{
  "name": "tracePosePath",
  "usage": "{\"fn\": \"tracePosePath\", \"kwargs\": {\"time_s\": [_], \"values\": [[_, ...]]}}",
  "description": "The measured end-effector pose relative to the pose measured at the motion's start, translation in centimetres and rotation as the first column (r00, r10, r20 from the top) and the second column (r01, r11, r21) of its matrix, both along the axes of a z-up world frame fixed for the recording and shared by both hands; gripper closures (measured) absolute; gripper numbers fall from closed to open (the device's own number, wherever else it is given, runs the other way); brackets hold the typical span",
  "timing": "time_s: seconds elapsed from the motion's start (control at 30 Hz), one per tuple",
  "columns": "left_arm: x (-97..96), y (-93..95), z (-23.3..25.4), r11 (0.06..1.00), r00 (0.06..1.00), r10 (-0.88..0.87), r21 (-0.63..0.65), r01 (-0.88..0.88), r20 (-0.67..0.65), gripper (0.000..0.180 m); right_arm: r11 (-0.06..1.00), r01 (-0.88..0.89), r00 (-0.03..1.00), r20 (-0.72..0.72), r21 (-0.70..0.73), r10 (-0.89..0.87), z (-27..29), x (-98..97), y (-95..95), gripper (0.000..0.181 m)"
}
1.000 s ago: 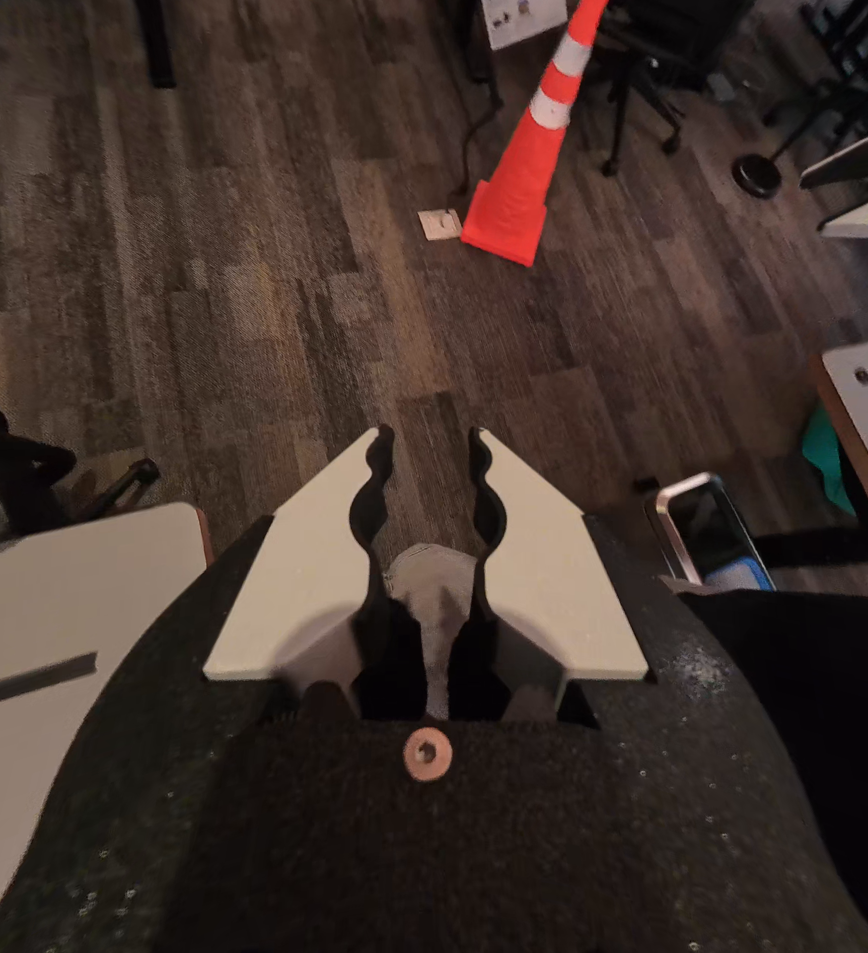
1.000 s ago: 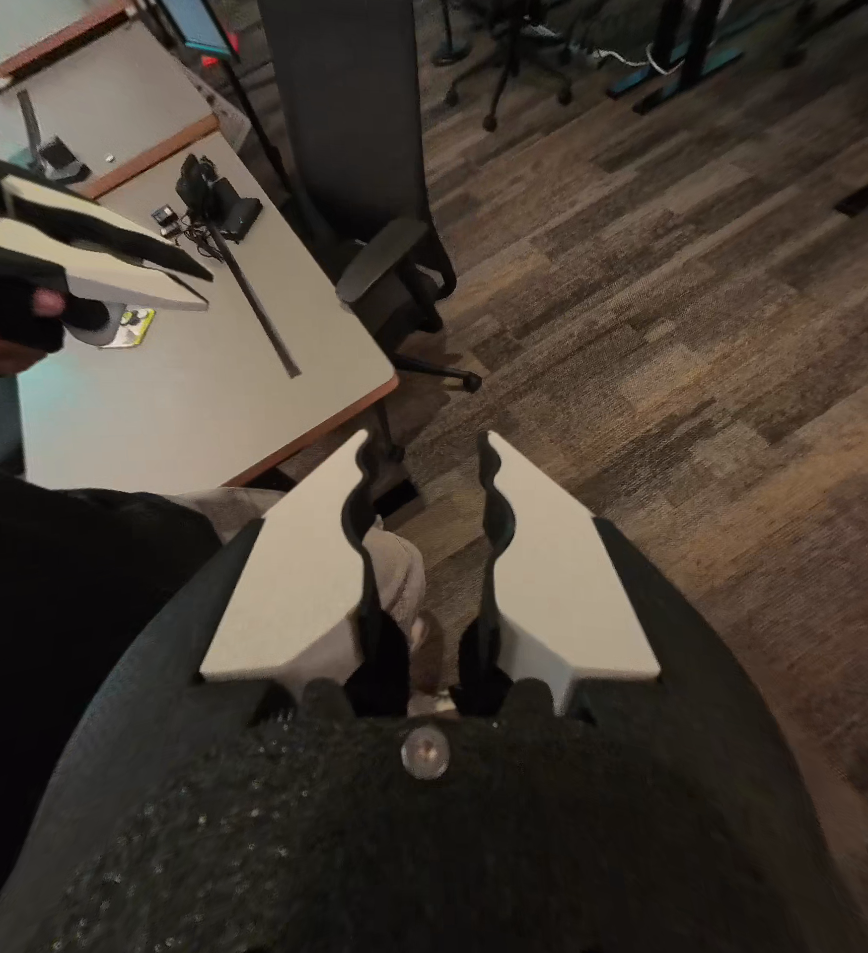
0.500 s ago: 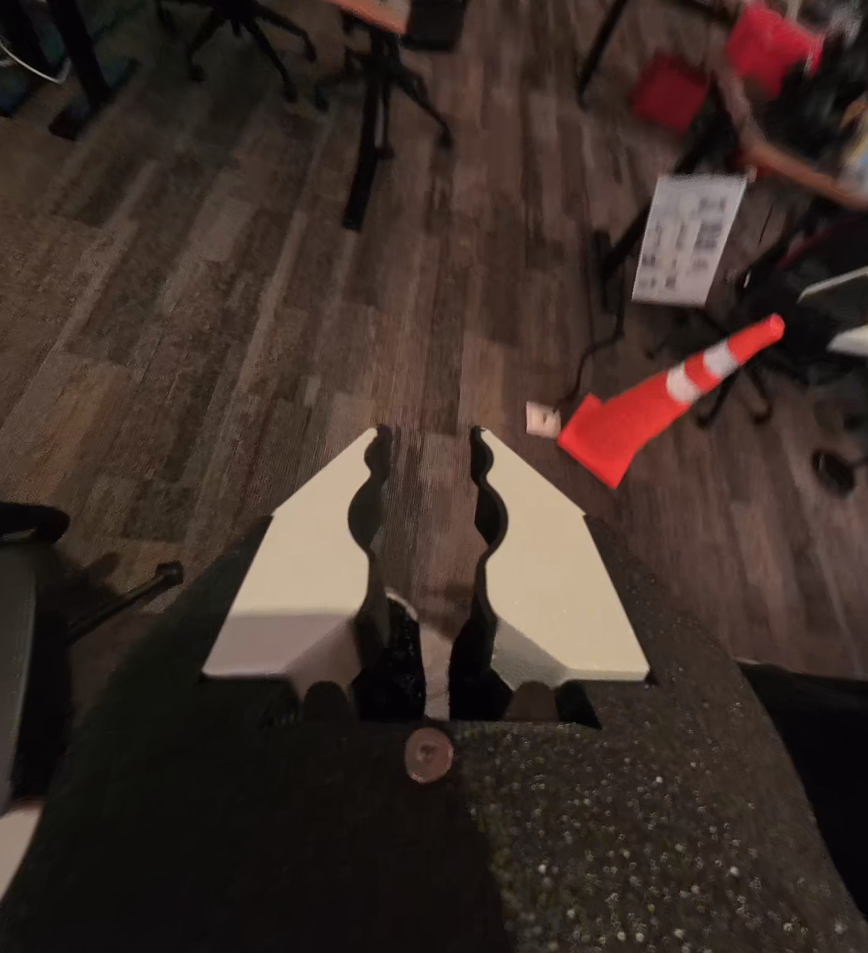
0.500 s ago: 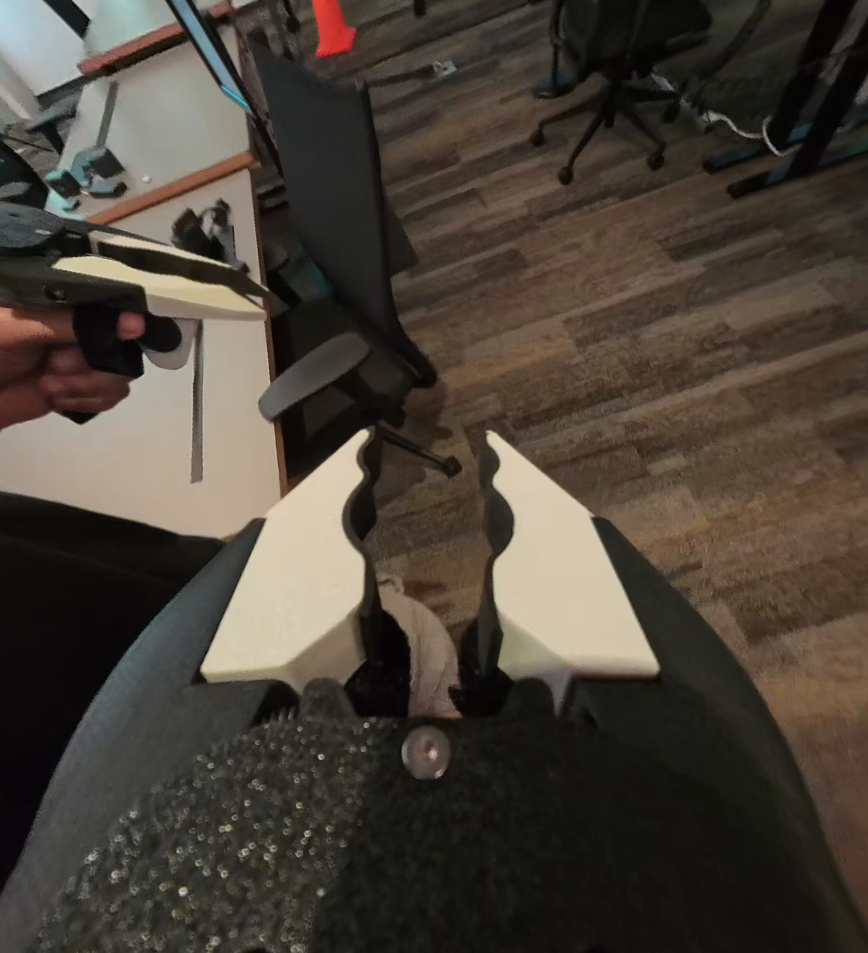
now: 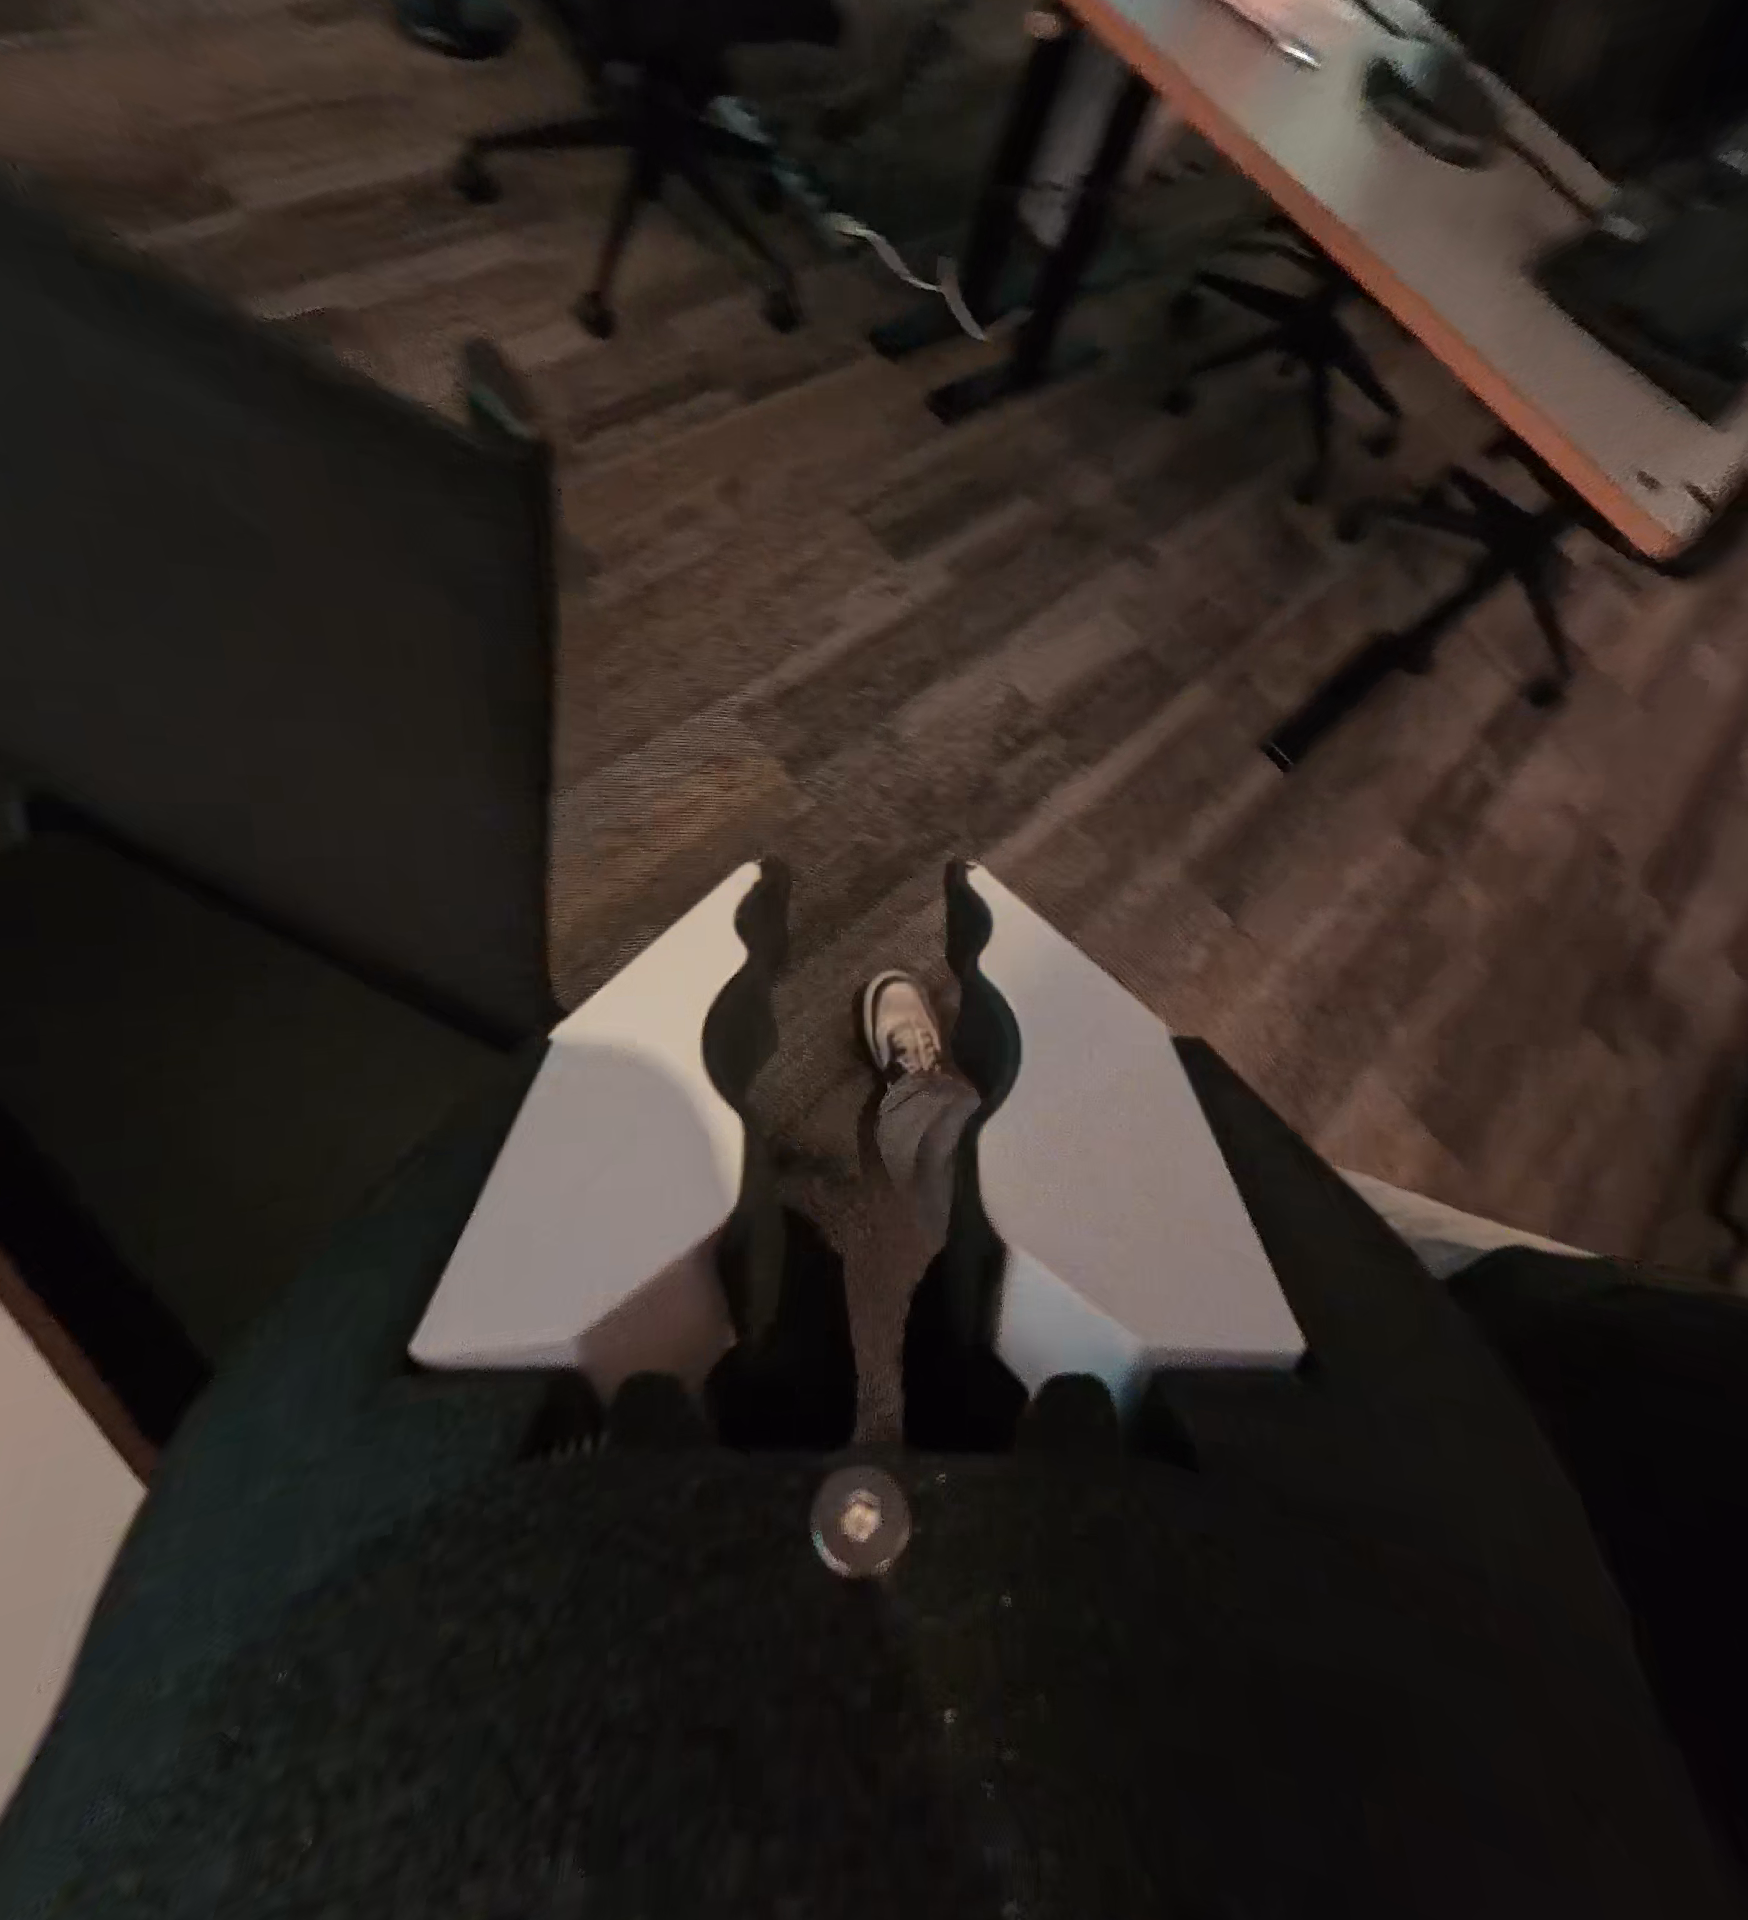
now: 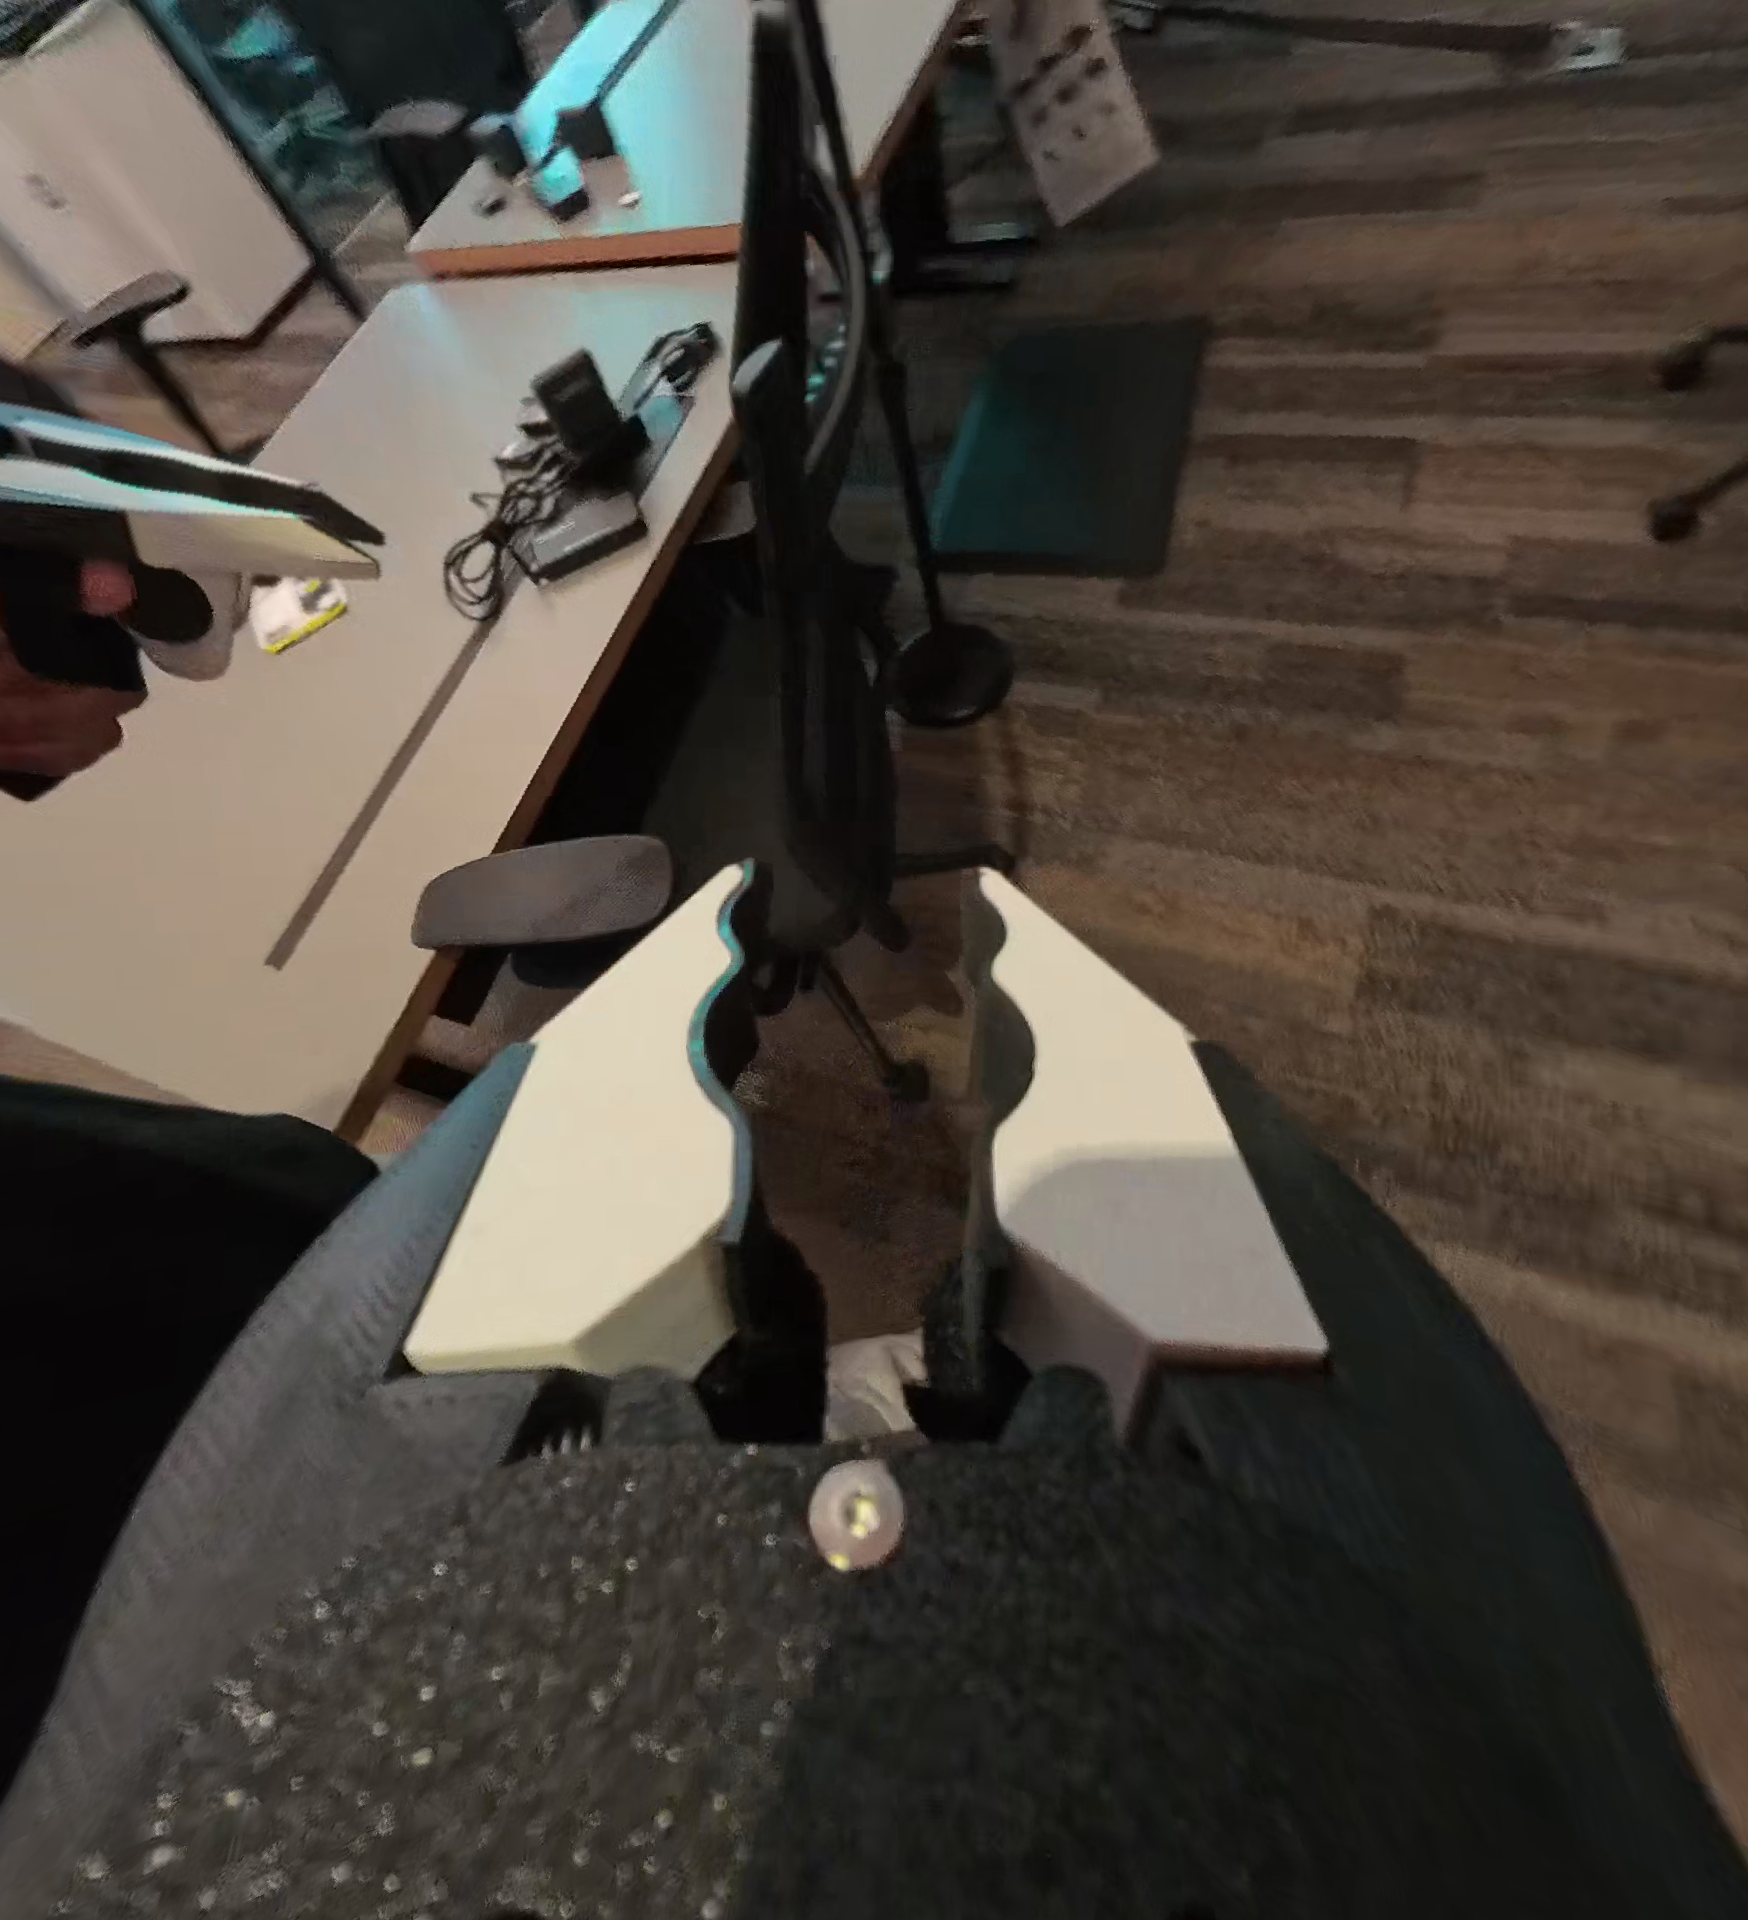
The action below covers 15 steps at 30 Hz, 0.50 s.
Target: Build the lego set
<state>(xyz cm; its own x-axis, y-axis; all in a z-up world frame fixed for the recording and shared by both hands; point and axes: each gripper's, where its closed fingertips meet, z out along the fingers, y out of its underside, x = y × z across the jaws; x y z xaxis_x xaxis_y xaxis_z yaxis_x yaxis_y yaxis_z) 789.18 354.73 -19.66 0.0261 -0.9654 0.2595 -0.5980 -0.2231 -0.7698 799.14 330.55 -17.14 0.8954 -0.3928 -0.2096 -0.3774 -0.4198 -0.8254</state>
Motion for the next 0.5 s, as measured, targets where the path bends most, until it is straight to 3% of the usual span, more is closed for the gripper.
{"fn": "tracePosePath", "kwargs": {"time_s": [0.2, 0.5], "values": [[7.0, 9.1, -0.7, 0.916, 0.914, 0.4, -0.001, -0.401, -0.073, 0.149, 0.924, -0.381, 0.924, 0.019, -0.02, 0.382, 0.2, 15.6, 12.5, 0.143], [9.6, 20.0, 0.7, 0.664, 0.659, 0.747, 0.04, -0.747, -0.088, 0.149, 0.644, -0.765, 0.642, 0.103, 0.014, 0.76, 4.4, 26.6, 33.5, 0.143]]}}
